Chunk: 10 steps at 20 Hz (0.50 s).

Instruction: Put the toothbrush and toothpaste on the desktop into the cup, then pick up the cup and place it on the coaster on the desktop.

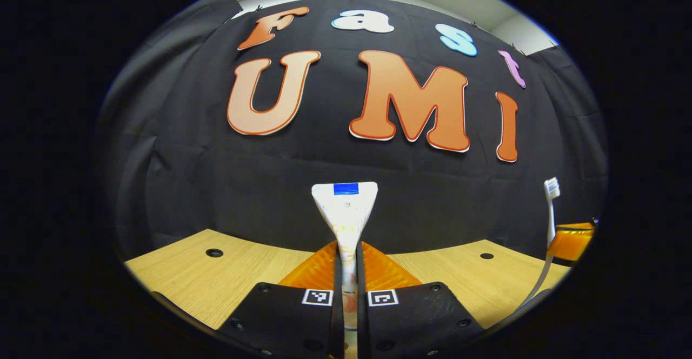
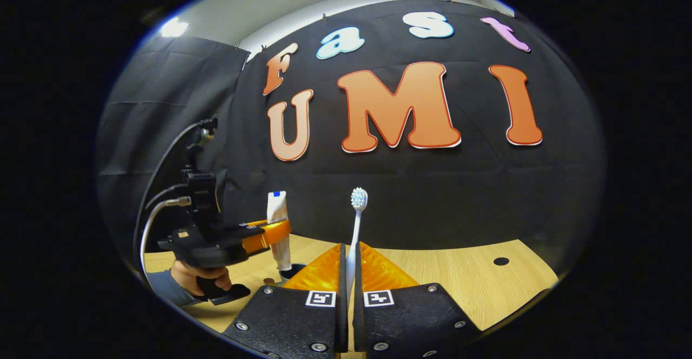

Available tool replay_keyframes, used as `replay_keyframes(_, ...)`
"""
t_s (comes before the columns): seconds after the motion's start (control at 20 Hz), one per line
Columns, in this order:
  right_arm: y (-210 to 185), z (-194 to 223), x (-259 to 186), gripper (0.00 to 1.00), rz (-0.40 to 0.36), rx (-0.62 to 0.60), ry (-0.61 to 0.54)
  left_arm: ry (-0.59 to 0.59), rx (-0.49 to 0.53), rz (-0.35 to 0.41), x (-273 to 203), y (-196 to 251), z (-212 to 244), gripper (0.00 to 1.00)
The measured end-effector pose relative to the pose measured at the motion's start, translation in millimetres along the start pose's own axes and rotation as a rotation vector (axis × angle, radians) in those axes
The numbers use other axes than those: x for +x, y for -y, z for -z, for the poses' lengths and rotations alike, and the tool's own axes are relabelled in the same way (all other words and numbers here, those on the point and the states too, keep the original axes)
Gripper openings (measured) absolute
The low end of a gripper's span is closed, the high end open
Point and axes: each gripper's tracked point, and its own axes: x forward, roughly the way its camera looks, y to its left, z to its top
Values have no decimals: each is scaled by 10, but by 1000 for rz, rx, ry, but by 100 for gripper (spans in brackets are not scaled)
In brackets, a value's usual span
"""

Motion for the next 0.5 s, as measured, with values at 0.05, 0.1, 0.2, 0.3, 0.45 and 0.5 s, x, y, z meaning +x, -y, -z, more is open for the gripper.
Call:
replay_keyframes(0.05,5,-11,17,5,7,-8,8,-1,-9,0,34,-19,44,9)
replay_keyframes(0.1,3,-14,21,5,8,-15,14,5,-15,-12,78,-81,81,9)
replay_keyframes(0.2,-3,-45,30,5,10,-21,25,8,-17,-11,136,-104,135,9)
replay_keyframes(0.3,-20,-97,50,5,13,-7,40,-7,-26,0,191,-117,276,9)
replay_keyframes(0.45,-50,-141,102,5,10,5,64,0,-59,6,238,-184,397,9)
replay_keyframes(0.5,-51,-136,120,5,11,-1,67,5,-61,2,239,-212,411,9)
